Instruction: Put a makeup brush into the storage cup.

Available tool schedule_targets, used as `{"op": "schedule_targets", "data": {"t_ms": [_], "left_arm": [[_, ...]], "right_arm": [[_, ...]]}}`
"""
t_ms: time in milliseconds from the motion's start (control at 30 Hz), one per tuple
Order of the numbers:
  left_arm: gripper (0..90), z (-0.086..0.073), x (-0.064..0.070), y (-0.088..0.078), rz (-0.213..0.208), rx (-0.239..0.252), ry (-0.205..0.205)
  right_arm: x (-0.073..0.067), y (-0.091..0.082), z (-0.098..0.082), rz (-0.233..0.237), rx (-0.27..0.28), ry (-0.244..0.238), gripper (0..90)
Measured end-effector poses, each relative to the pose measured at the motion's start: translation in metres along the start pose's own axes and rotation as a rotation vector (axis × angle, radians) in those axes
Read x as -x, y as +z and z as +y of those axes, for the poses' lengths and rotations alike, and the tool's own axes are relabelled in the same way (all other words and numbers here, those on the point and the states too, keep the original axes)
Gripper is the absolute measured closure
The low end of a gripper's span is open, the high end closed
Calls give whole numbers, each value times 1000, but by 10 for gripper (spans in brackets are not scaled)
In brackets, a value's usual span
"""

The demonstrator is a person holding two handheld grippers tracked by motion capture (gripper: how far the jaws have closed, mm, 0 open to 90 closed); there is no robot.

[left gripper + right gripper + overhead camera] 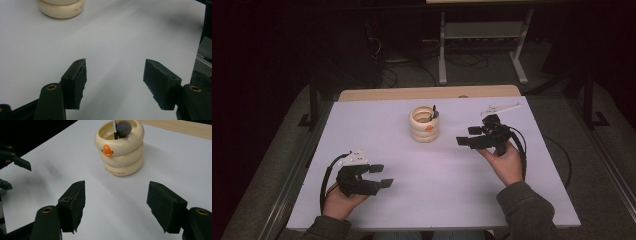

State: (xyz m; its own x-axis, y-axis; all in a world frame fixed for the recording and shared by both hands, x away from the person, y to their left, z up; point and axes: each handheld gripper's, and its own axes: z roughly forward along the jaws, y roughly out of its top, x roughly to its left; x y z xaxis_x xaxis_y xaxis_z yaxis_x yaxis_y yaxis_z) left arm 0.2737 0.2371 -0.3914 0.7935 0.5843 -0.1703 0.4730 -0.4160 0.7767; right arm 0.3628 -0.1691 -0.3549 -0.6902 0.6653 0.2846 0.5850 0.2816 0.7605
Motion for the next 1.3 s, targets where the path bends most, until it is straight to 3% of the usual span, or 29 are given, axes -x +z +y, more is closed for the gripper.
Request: {"op": "schedule_targets", "data": {"t_ms": [400, 1300], "left_arm": [[322, -1, -1, -1, 13, -7, 0], [291, -3, -1, 1, 32, -12, -8]], "right_arm": [[1, -8, -18, -7, -15, -6, 282], [7, -33, -65, -37, 11, 17, 270]]}}
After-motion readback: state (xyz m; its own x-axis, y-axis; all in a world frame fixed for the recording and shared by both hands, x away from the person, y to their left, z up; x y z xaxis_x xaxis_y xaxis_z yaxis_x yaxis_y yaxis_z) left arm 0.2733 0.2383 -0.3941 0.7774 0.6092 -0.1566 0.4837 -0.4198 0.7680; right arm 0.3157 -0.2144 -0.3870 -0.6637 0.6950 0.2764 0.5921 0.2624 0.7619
